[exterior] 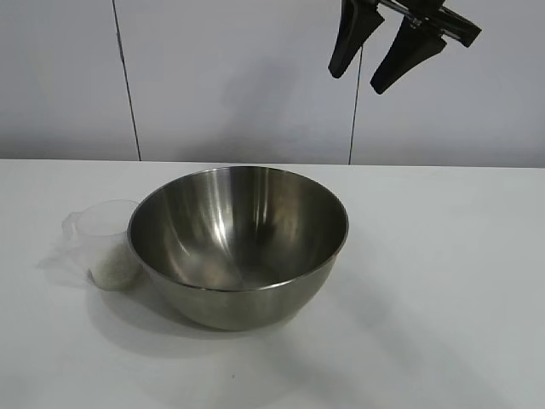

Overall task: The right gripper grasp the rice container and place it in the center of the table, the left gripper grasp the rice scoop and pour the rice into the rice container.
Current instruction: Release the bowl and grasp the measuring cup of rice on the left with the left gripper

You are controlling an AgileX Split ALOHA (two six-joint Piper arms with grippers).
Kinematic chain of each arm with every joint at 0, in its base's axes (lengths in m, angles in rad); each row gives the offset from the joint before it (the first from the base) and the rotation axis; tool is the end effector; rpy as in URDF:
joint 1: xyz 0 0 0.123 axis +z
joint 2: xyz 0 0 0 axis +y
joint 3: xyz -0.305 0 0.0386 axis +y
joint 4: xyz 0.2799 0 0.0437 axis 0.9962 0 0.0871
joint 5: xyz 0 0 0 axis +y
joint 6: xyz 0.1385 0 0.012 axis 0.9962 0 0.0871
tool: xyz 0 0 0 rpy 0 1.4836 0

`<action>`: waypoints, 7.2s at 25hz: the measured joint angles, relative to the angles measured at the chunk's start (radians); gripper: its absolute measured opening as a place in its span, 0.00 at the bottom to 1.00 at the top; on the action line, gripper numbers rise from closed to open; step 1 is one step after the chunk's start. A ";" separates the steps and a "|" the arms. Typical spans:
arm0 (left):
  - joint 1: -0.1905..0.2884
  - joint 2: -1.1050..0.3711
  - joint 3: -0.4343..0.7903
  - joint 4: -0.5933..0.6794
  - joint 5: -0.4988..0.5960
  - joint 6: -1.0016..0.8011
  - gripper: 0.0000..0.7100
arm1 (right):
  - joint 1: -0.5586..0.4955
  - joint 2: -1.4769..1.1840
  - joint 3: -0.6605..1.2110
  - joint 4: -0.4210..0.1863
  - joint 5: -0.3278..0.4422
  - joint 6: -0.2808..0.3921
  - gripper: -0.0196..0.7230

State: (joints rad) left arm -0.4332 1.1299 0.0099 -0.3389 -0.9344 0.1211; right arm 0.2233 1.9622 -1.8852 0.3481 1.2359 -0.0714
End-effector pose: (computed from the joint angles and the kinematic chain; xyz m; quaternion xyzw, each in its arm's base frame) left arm 0.1916 -0.0477 0.1596 0.0429 0.7540 -0.0673 0.6521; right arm 0.4594 0.1503 0.2893 -0.1148 0.9639 0.1832 0.1556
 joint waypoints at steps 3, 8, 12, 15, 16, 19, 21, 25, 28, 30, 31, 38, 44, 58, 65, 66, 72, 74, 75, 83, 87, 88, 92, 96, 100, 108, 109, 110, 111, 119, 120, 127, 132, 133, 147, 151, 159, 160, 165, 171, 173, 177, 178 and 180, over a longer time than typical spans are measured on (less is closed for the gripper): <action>0.000 0.011 0.000 -0.041 -0.001 0.004 0.55 | 0.000 0.000 0.000 0.000 0.001 0.000 0.54; 0.000 0.158 0.000 -0.051 -0.055 -0.022 0.56 | 0.000 0.000 0.000 0.000 0.001 0.000 0.54; 0.000 0.343 -0.001 -0.051 -0.183 -0.138 0.56 | 0.000 0.000 0.000 0.000 0.001 0.000 0.54; 0.000 0.491 -0.005 -0.041 -0.201 -0.218 0.55 | 0.000 0.000 0.000 0.000 0.001 0.000 0.54; 0.000 0.536 -0.012 -0.027 -0.202 -0.237 0.55 | 0.000 0.000 0.000 0.000 0.001 0.000 0.54; 0.000 0.625 -0.035 0.040 -0.202 -0.280 0.54 | 0.000 0.000 0.000 0.000 0.001 0.000 0.54; 0.000 0.642 -0.051 0.056 -0.203 -0.286 0.54 | 0.000 0.000 0.000 -0.001 0.001 0.000 0.54; 0.027 0.640 -0.062 0.078 -0.214 -0.274 0.53 | 0.000 0.000 0.000 -0.004 0.001 0.000 0.54; 0.120 0.640 -0.063 0.165 -0.217 -0.251 0.51 | 0.000 0.000 0.000 -0.005 0.001 -0.001 0.54; 0.218 0.640 -0.064 0.259 -0.217 -0.246 0.50 | 0.000 0.000 0.000 -0.005 0.001 -0.001 0.54; 0.273 0.640 -0.070 0.318 -0.217 -0.247 0.50 | 0.000 0.000 0.000 -0.005 0.001 -0.001 0.54; 0.565 0.640 -0.187 0.933 -0.217 -0.385 0.49 | 0.000 0.000 0.000 -0.007 0.001 -0.001 0.54; 0.595 0.640 -0.230 1.024 -0.217 -0.362 0.49 | 0.000 0.000 0.000 -0.007 0.000 -0.001 0.54; 0.597 0.643 -0.227 0.969 -0.217 -0.296 0.55 | 0.000 0.000 0.000 -0.008 -0.004 -0.001 0.54; 0.597 0.709 -0.227 0.953 -0.221 -0.272 0.58 | 0.000 0.000 0.000 -0.008 -0.004 -0.001 0.54; 0.597 0.745 -0.227 0.953 -0.221 -0.263 0.58 | 0.000 0.000 0.000 -0.008 -0.004 -0.001 0.54; 0.597 0.909 -0.295 0.956 -0.217 -0.224 0.58 | 0.000 0.000 0.000 -0.008 -0.004 -0.001 0.54; 0.597 0.929 -0.332 0.972 -0.217 -0.222 0.58 | 0.000 0.000 0.000 -0.008 -0.004 -0.001 0.54; 0.597 0.934 -0.346 0.977 -0.217 -0.222 0.58 | 0.000 0.000 0.000 -0.008 -0.004 -0.001 0.54; 0.597 0.941 -0.403 0.998 -0.217 -0.222 0.58 | 0.000 0.000 0.000 -0.008 -0.052 -0.001 0.54; 0.580 0.942 -0.419 1.002 -0.217 -0.223 0.58 | 0.000 0.000 0.000 -0.008 -0.058 -0.001 0.54; 0.570 0.942 -0.422 1.000 -0.217 -0.223 0.58 | 0.000 0.000 0.000 -0.008 -0.058 -0.001 0.54; 0.537 0.942 -0.450 0.980 -0.217 -0.223 0.58 | 0.000 0.000 0.000 -0.008 -0.059 -0.001 0.54; 0.531 0.942 -0.470 0.957 -0.217 -0.223 0.58 | 0.000 0.000 0.000 -0.008 -0.059 -0.001 0.54; 0.528 0.942 -0.471 0.954 -0.217 -0.233 0.58 | 0.000 0.000 0.000 -0.008 -0.063 -0.001 0.54; 0.527 0.942 -0.467 0.989 -0.217 -0.245 0.58 | 0.000 0.000 0.000 -0.008 -0.075 -0.001 0.54; 0.527 0.942 -0.467 0.990 -0.217 -0.247 0.57 | 0.000 0.000 0.000 -0.008 -0.076 -0.001 0.54; 0.527 0.942 -0.467 0.991 -0.217 -0.247 0.56 | 0.000 0.000 0.000 -0.008 -0.077 -0.001 0.54; 0.527 0.942 -0.467 0.992 -0.217 -0.248 0.54 | 0.000 0.000 0.000 -0.008 -0.076 -0.001 0.54; 0.527 0.942 -0.470 0.998 -0.217 -0.247 0.50 | 0.000 0.000 0.000 -0.008 -0.080 -0.001 0.54; 0.527 0.942 -0.470 0.998 -0.217 -0.247 0.50 | 0.000 0.000 0.000 -0.008 -0.080 -0.001 0.54; 0.527 0.945 -0.470 0.993 -0.217 -0.247 0.50 | 0.000 0.000 0.000 -0.007 -0.081 -0.001 0.54; 0.527 0.946 -0.470 0.990 -0.217 -0.248 0.51 | 0.000 0.000 0.000 -0.007 -0.081 -0.001 0.54; 0.527 0.949 -0.470 0.991 -0.217 -0.248 0.51 | 0.000 0.000 0.000 -0.007 -0.081 -0.001 0.54; 0.527 1.048 -0.509 0.975 -0.219 -0.250 0.51 | 0.000 0.000 0.000 -0.006 -0.084 -0.001 0.54; 0.527 1.048 -0.524 0.978 -0.218 -0.284 0.51 | 0.000 0.000 0.000 -0.006 -0.087 -0.001 0.54; 0.516 1.049 -0.571 0.991 -0.218 -0.368 0.51 | 0.000 0.000 0.000 0.008 -0.087 -0.001 0.54; 0.512 1.049 -0.571 0.997 -0.218 -0.371 0.51 | 0.000 0.000 0.000 0.011 -0.087 -0.001 0.54; 0.506 1.049 -0.571 1.006 -0.218 -0.376 0.51 | 0.000 0.000 0.000 0.015 -0.087 -0.001 0.54; 0.506 1.049 -0.579 1.006 -0.218 -0.375 0.51 | 0.000 0.000 0.000 0.016 -0.096 -0.001 0.54; 0.506 1.049 -0.592 1.006 -0.218 -0.370 0.51 | 0.000 0.000 0.000 0.017 -0.097 -0.001 0.54; 0.506 1.049 -0.617 1.006 -0.218 -0.368 0.51 | 0.000 0.000 0.000 0.019 -0.097 -0.001 0.54; 0.506 1.049 -0.617 1.006 -0.218 -0.368 0.51 | 0.000 0.000 0.000 0.019 -0.096 -0.001 0.54; 0.506 1.049 -0.617 1.007 -0.218 -0.367 0.51 | 0.000 0.000 0.000 0.019 -0.096 -0.001 0.54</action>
State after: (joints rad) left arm 0.0725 2.1784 -0.6074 0.6684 -1.1523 -0.2456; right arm 0.2233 1.9622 -1.8852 0.3668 1.1396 -0.0727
